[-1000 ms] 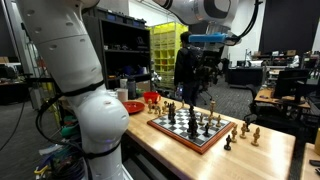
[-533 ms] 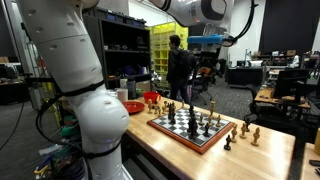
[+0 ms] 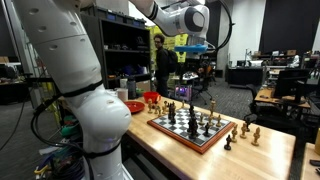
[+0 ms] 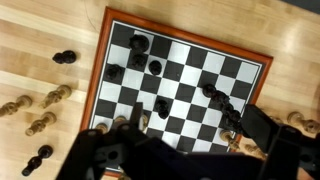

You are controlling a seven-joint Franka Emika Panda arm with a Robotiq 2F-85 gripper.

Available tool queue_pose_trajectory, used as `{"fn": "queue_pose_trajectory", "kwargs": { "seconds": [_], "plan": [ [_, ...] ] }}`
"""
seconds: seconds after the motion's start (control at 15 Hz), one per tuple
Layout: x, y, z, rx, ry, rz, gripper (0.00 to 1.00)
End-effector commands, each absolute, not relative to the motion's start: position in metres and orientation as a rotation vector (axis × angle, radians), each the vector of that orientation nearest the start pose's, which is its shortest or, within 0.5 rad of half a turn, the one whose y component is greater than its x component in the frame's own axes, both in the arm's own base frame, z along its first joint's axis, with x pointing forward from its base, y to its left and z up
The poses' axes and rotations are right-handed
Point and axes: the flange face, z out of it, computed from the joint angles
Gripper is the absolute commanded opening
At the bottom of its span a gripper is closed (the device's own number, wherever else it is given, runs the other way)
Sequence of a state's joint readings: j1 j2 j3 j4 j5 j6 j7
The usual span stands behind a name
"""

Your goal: Make a move with one black chess piece

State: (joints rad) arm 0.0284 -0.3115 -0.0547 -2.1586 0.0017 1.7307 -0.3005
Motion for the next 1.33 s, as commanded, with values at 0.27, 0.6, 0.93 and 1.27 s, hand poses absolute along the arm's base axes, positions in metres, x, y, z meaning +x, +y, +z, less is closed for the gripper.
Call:
{"fn": "queue_pose_trajectory", "kwargs": {
  "seconds": [0.27, 0.6, 0.93, 1.27],
  "plan": [
    [0.445, 0.018, 0.499, -3.068, -0.540, 0.102, 1.00],
    [0.446, 0.018, 0.498, -3.068, -0.540, 0.105, 1.00],
    [0.446, 0.018, 0.498, -3.068, -0.540, 0.106, 1.00],
    [0.432, 0.042, 0.496, -3.071, -0.649, 0.082, 1.00]
  ]
}}
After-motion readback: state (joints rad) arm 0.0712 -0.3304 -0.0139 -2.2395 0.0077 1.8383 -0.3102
